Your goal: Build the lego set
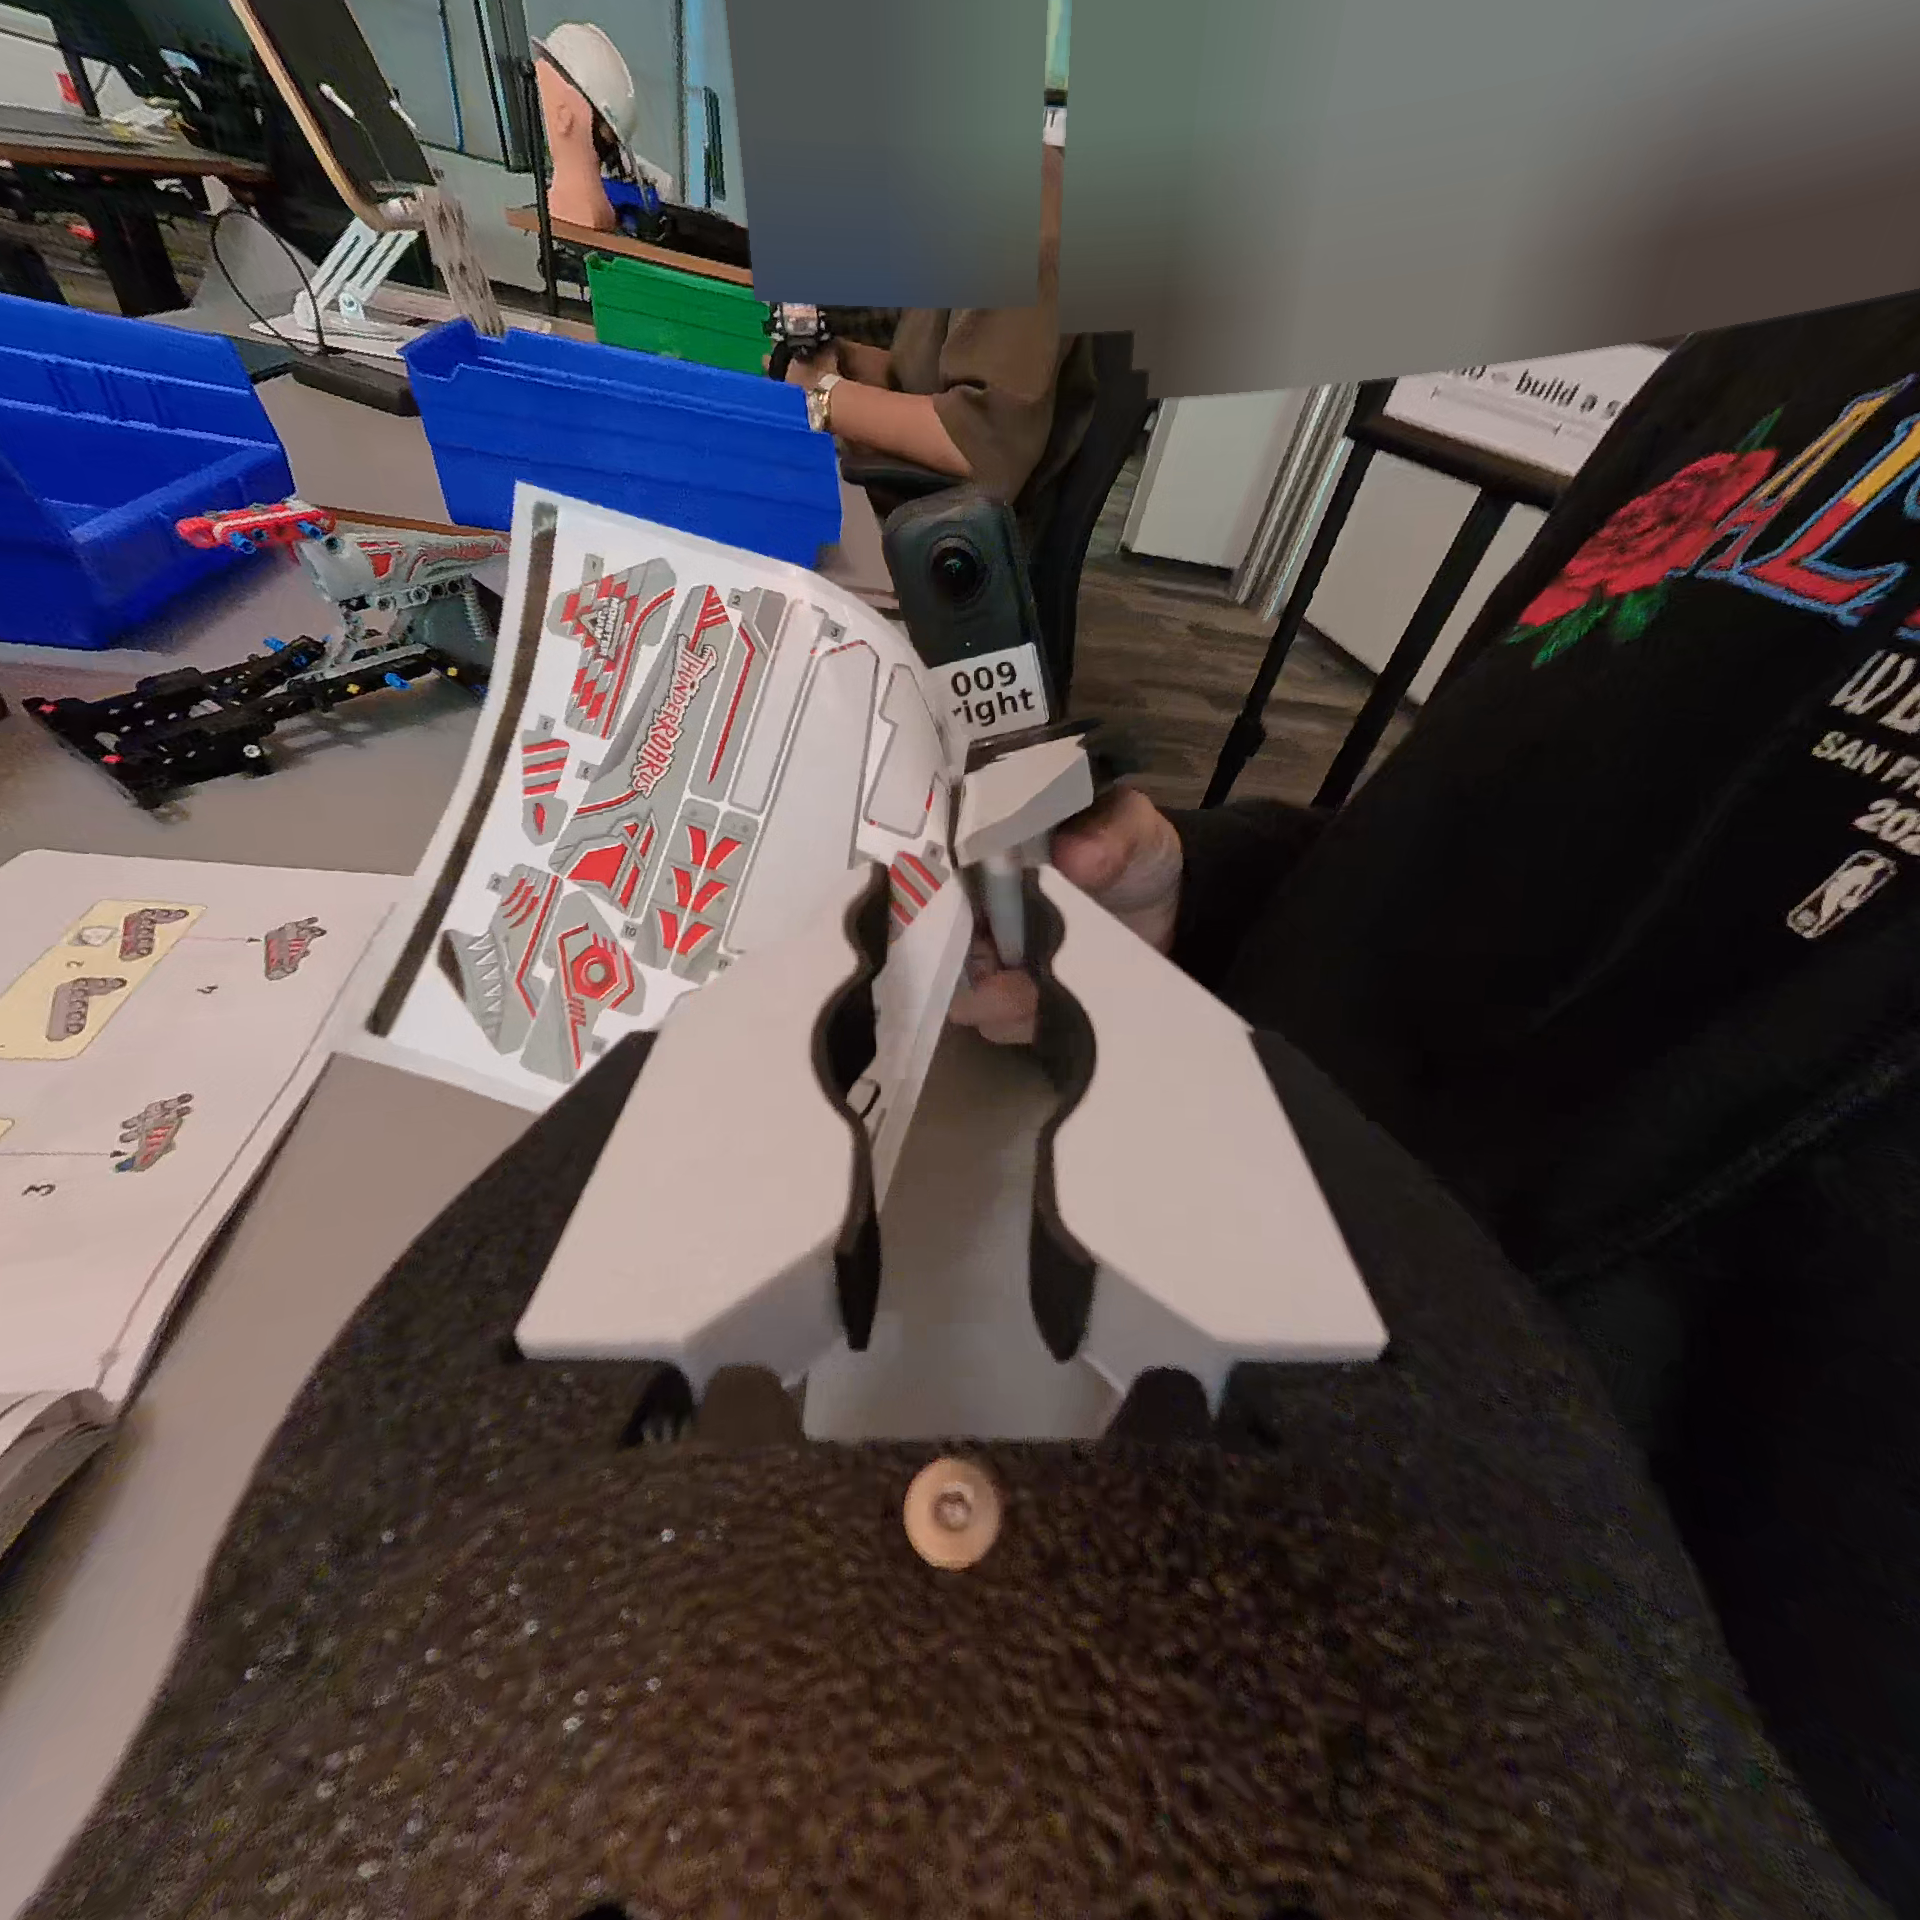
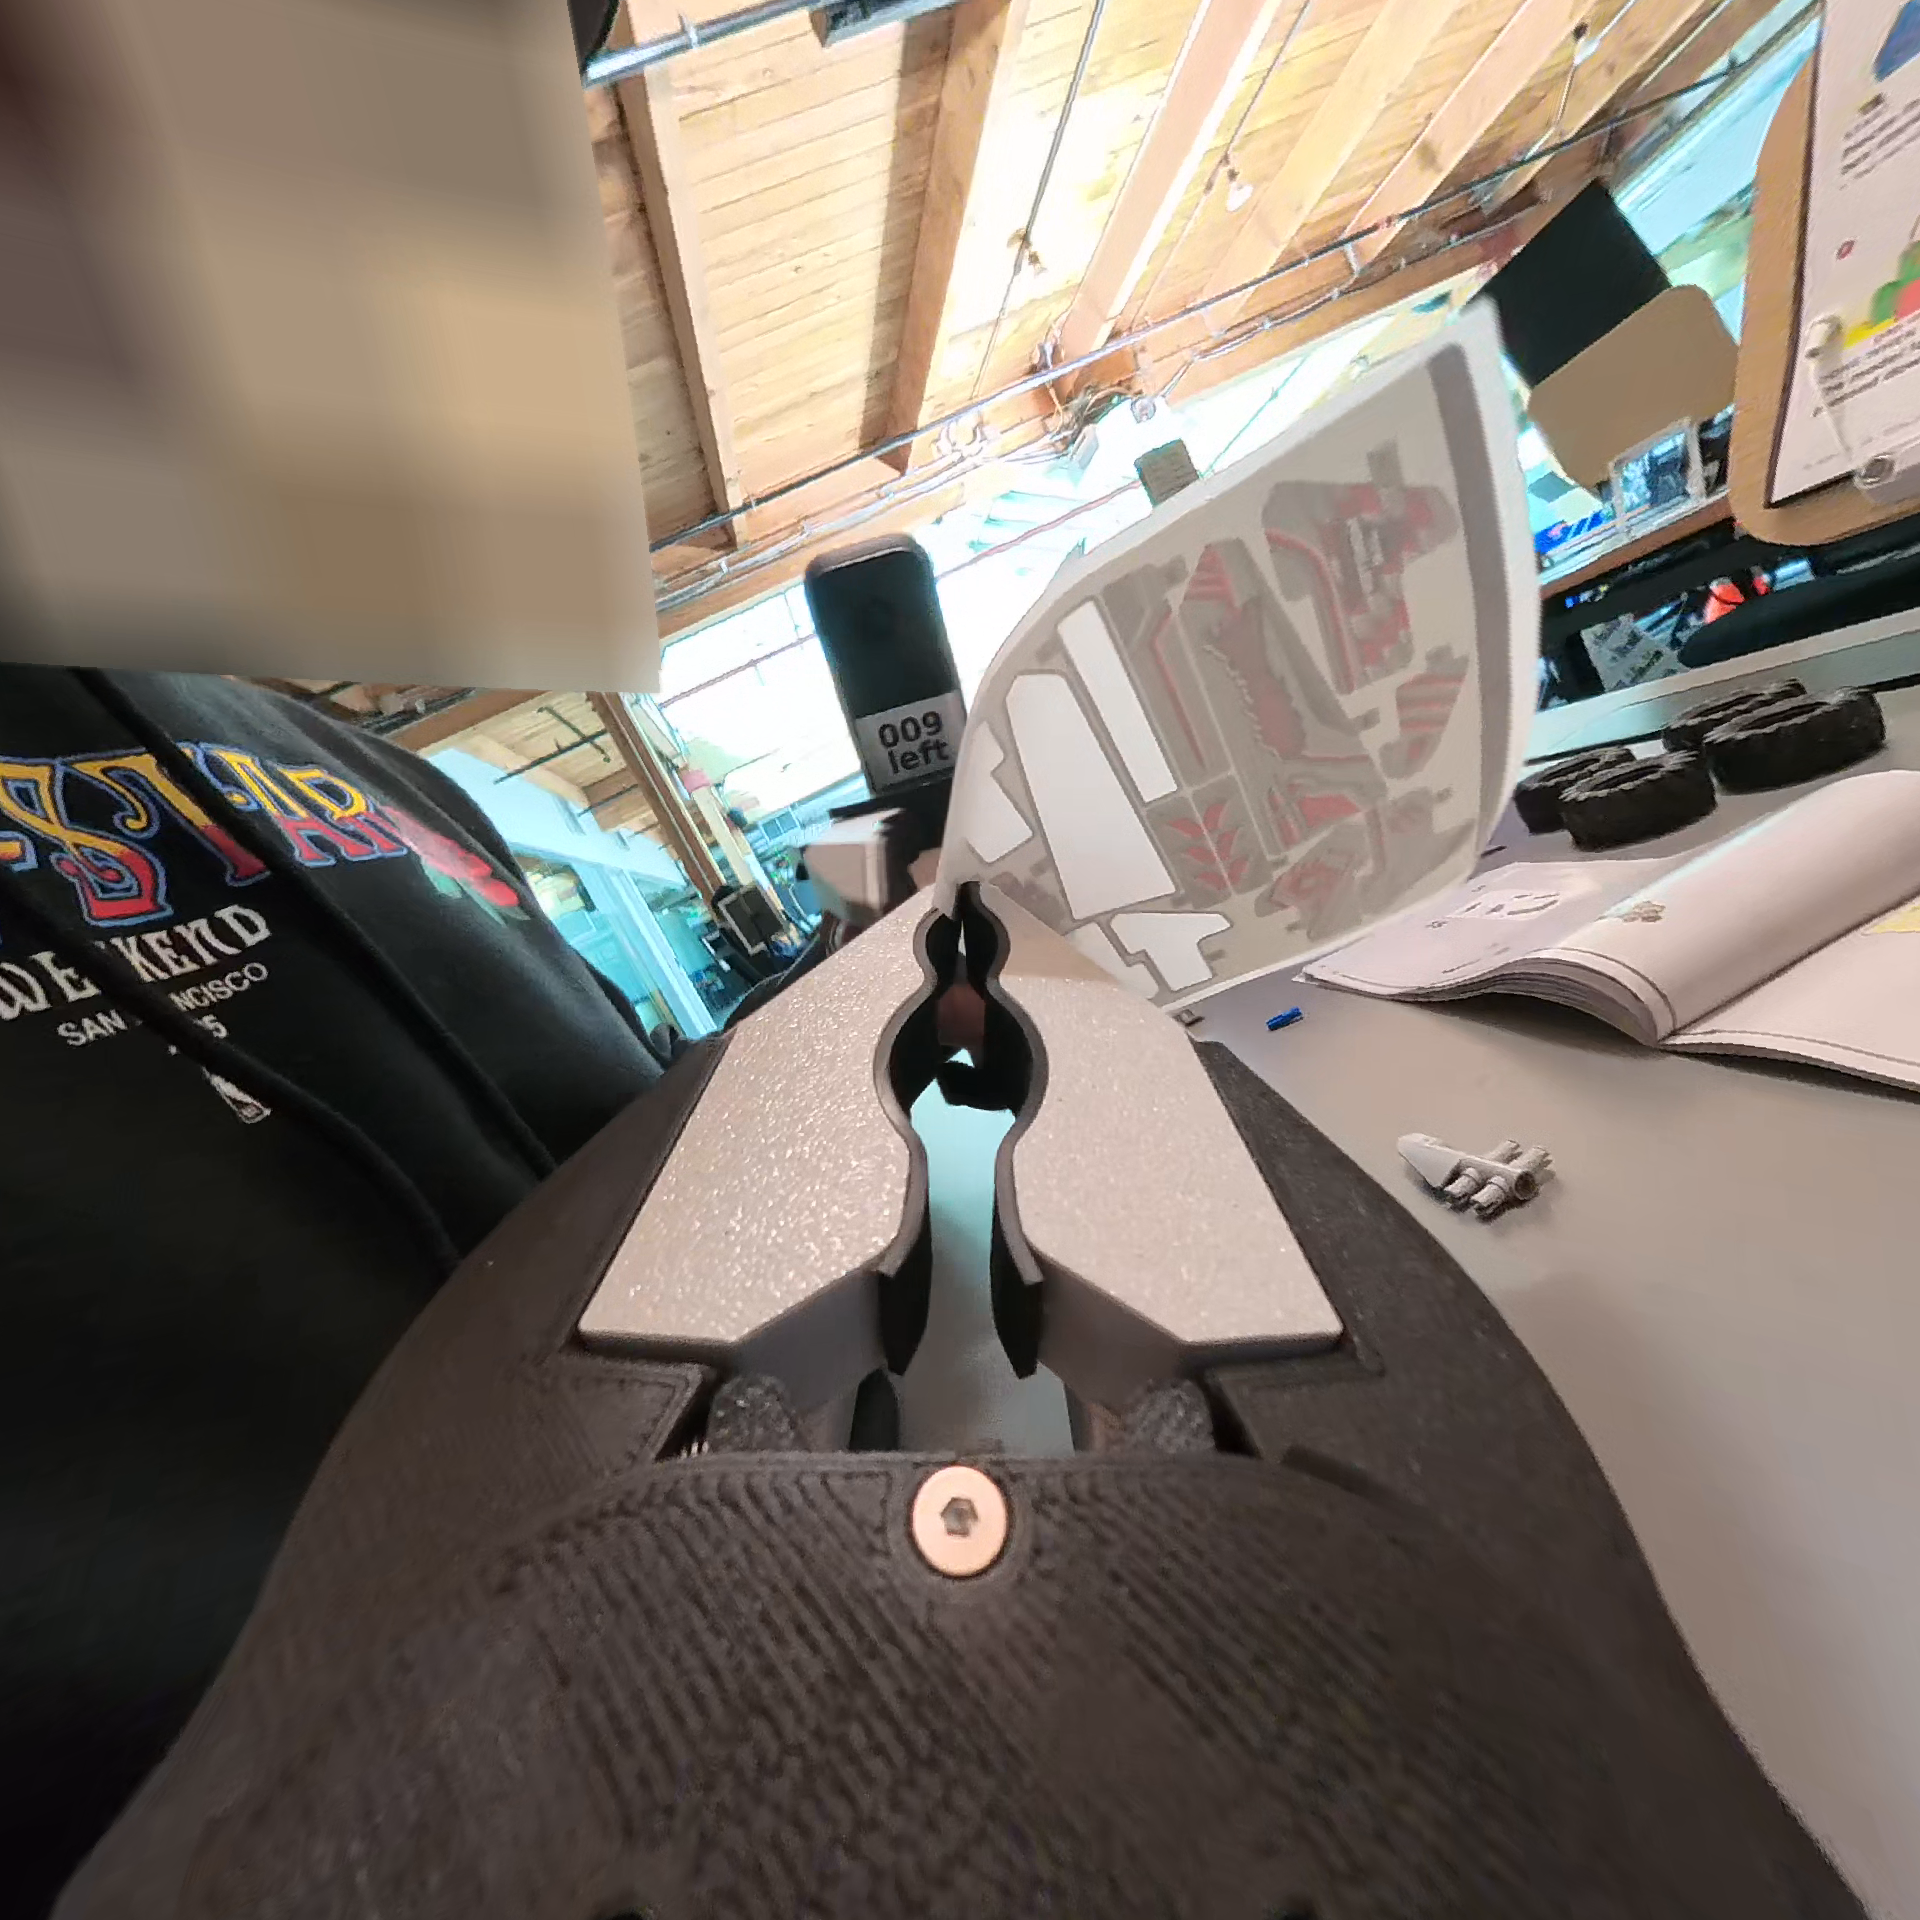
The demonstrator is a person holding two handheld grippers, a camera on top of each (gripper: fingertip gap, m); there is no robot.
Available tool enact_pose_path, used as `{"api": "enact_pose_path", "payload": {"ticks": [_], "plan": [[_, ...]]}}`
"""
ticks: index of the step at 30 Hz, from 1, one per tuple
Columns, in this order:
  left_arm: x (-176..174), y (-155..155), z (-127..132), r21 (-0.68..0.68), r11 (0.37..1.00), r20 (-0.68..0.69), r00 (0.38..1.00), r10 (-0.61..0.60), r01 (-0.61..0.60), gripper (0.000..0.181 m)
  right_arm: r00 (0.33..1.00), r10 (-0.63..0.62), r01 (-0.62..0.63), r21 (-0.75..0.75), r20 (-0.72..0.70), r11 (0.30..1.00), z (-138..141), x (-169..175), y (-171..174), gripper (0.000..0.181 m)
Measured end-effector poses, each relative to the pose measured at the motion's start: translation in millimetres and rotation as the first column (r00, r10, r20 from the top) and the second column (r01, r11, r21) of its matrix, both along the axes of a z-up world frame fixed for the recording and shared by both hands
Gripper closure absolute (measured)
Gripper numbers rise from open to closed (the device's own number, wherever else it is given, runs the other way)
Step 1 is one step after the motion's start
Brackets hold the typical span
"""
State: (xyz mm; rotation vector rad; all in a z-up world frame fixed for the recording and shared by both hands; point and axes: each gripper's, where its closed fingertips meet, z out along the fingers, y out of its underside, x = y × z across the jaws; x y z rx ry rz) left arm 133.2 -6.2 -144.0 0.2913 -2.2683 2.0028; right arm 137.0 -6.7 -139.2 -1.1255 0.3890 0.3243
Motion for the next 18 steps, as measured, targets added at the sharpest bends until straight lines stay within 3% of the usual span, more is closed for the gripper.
{"api": "enact_pose_path", "payload": {"ticks": [3, 6, 11, 13, 15, 18], "plan": [[4.0, 1.7, -5.8, 0.074, 0.996, 0.144, 0.989, 0.043, -0.054, 0.160, 1.000, 0.003, -0.002, 0.011, -0.022, 1.000, 0.3, 1.4, -1.6, 0.181], [8.2, 0.8, -13.4, 0.170, 0.974, 0.380, 0.922, 0.072, -0.146, 0.163, 0.996, 0.021, -0.018, 0.037, -0.086, 0.999, 1.1, 3.7, -1.0, 0.181], [23.7, 1.4, -11.8, 0.205, 0.897, 0.758, 0.643, 0.107, -0.392, 0.178, 0.975, 0.026, -0.002, 0.109, -0.222, 0.994, 1.6, 14.2, -3.7, 0.181], [32.2, 4.7, -10.4, 0.196, 0.850, 0.838, 0.534, 0.114, -0.489, 0.181, 0.962, 0.026, 0.013, 0.140, -0.273, 0.990, 0.9, 18.4, -5.6, 0.176], [38.3, 7.8, -13.4, 0.216, 0.806, 0.878, 0.471, 0.087, -0.551, 0.181, 0.950, 0.025, 0.020, 0.140, -0.311, 0.990, -2.1, 20.2, -3.8, 0.171], [41.7, 9.7, -6.4, 0.168, 0.772, 0.934, 0.349, 0.074, -0.613, 0.181, 0.943, 0.007, 0.048, 0.156, -0.334, 0.987, -1.1, 22.9, -3.7, 0.177]]}}
